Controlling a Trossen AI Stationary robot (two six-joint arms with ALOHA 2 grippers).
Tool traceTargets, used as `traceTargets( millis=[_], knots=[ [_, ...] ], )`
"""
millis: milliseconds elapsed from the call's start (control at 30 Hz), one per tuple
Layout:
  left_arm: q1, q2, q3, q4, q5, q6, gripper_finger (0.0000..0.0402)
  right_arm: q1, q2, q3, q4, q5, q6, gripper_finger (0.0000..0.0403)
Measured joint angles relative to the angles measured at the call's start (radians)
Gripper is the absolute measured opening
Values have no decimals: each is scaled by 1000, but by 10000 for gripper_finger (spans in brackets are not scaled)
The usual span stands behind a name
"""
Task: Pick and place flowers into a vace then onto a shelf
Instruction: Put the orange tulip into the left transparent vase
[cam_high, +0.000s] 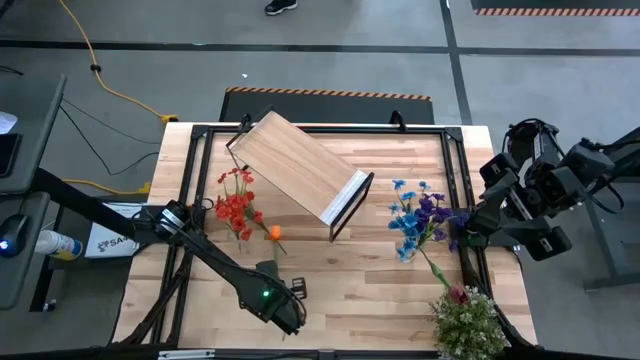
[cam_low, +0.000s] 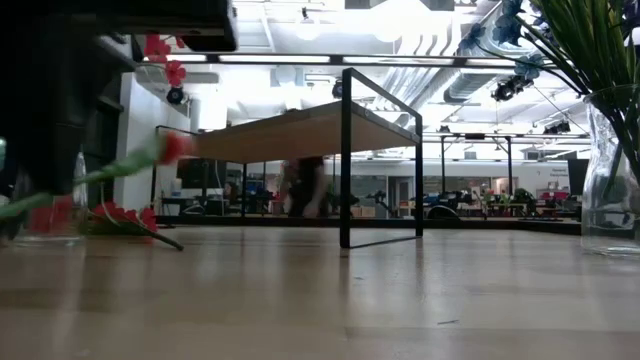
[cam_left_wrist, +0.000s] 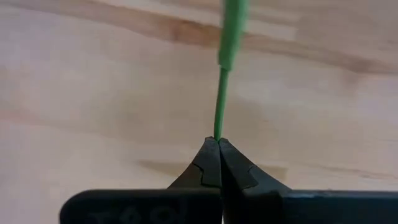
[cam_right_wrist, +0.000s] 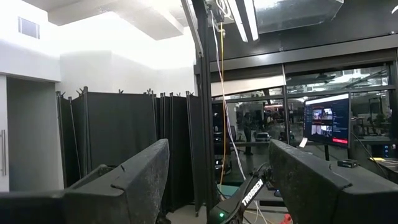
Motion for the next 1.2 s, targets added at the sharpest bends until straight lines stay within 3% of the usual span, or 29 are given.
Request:
traceTargets(
  millis=[233, 533, 800, 1033, 1200],
  knots=[
    [0, 0, 77, -21, -41, 78, 20, 0, 0, 0, 0, 0, -1, 265],
    [-10, -2, 300, -185, -44, 186, 20, 0, 0, 0, 0, 0, -2, 265],
    [-34, -2, 444, -200, -89, 298, 20, 0, 0, 0, 0, 0, -3, 265],
    [-77, -2, 543, -188, -234, 368, 20, 0, 0, 0, 0, 0, -3, 265],
    [-110, -3, 626, -176, -466, 451, 20, 0, 0, 0, 0, 7, -3, 265]
  ],
)
